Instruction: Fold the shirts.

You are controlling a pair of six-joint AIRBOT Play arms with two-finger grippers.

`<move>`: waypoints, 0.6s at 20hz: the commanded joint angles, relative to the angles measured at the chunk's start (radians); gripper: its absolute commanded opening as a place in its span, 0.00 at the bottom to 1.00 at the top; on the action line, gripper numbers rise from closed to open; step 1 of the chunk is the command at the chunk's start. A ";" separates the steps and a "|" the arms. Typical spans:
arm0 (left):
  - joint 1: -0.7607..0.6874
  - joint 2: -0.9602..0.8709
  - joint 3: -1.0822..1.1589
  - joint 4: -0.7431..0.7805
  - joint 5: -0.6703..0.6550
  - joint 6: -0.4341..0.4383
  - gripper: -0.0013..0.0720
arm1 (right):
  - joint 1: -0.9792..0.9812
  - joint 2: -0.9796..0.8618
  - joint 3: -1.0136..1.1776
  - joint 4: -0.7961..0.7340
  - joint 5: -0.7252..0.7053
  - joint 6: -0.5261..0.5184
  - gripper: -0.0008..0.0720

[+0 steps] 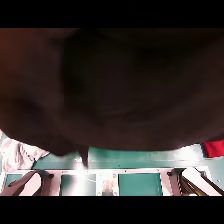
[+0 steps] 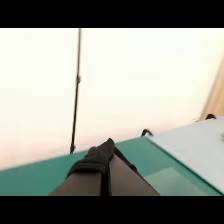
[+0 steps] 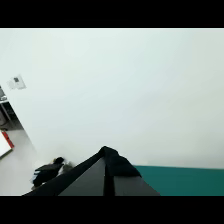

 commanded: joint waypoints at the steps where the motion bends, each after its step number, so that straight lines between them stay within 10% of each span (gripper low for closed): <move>1: 0.004 -0.046 -0.212 -0.029 -0.034 0.040 0.05 | 0.210 -0.048 -0.158 -0.300 -0.047 0.000 0.04; 6: -0.186 -0.327 -0.541 -0.068 0.043 0.234 0.05 | 0.579 -0.269 -0.545 -0.623 -0.320 0.000 0.03; 12: -0.228 -0.777 -0.509 -0.090 0.267 0.219 0.05 | 0.607 -0.743 -0.583 -0.610 -0.409 0.000 0.04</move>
